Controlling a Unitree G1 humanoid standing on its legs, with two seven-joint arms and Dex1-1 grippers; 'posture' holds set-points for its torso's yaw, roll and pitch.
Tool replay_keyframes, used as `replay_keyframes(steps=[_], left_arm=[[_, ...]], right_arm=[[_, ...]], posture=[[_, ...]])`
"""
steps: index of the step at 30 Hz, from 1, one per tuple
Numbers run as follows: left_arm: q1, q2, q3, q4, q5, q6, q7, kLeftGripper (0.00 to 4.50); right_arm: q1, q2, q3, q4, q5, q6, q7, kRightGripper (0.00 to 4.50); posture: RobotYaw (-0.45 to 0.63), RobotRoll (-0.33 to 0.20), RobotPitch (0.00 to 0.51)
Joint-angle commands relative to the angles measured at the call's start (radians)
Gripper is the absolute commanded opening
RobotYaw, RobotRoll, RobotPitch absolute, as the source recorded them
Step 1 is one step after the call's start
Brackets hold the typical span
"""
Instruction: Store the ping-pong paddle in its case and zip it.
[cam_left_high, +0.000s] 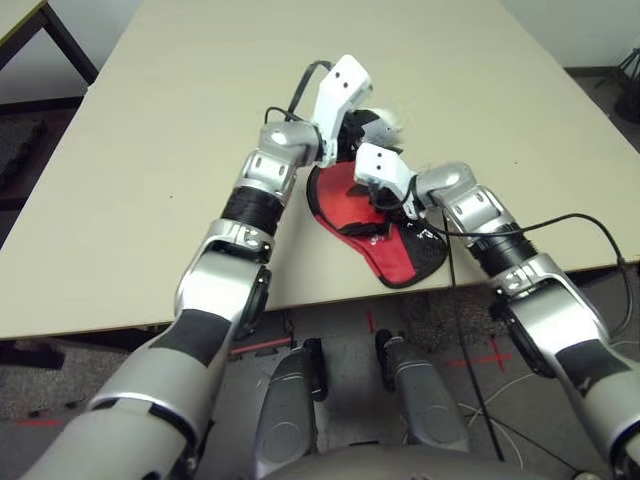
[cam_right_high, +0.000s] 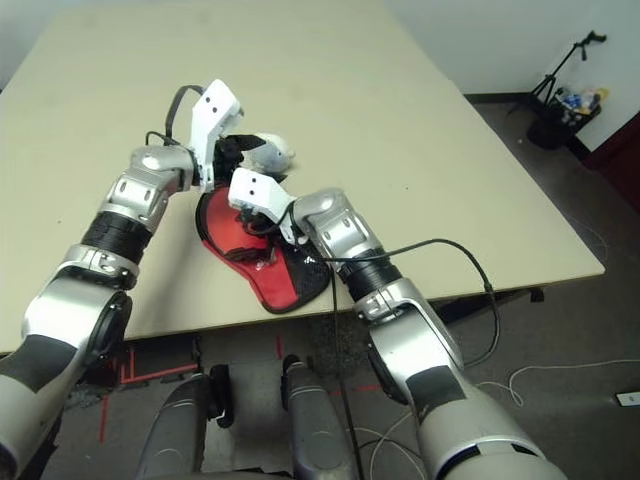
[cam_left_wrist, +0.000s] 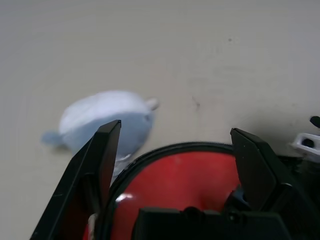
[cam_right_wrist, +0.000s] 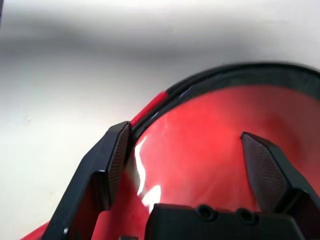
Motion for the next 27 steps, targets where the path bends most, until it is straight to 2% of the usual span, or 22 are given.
replay_keyframes(steps=[1,4,10,17,19,27], left_arm=[[0.089,0.106,-0.050,-0.050,-0.012,0.082,-0.169,4.48],[0.105,0.143,-0.082,-0.072,-0.017,0.103,-0.201,4.48],[0.077,0.163,-0.070,-0.038,-0.041,0.070,-0.169,4.48],[0.003,0.151,0.016,0.158,-0.033,-0.103,0.046,4.48],[-0.010,0.145,0.040,0.202,-0.035,-0.106,0.085,4.48],[0.059,0.129,0.019,0.081,-0.074,-0.052,-0.077,4.48]], right_arm=[[0.013,-0.077,-0.083,0.174,-0.012,0.064,-0.076,4.50],[-0.002,-0.089,-0.072,0.155,-0.015,0.079,-0.084,4.50],[0.011,-0.137,-0.065,0.057,0.002,0.158,-0.053,4.50],[0.105,-0.225,-0.069,-0.188,0.030,0.309,-0.027,4.50],[0.127,-0.242,-0.086,-0.243,0.036,0.356,-0.037,4.50],[0.163,-0.292,-0.122,-0.339,0.054,0.460,-0.064,4.50]], posture=[[-0.02,0.000,0.267],[-0.03,0.000,0.266],[-0.04,0.000,0.260],[-0.06,0.000,0.251],[-0.07,0.000,0.251],[-0.09,0.000,0.245]])
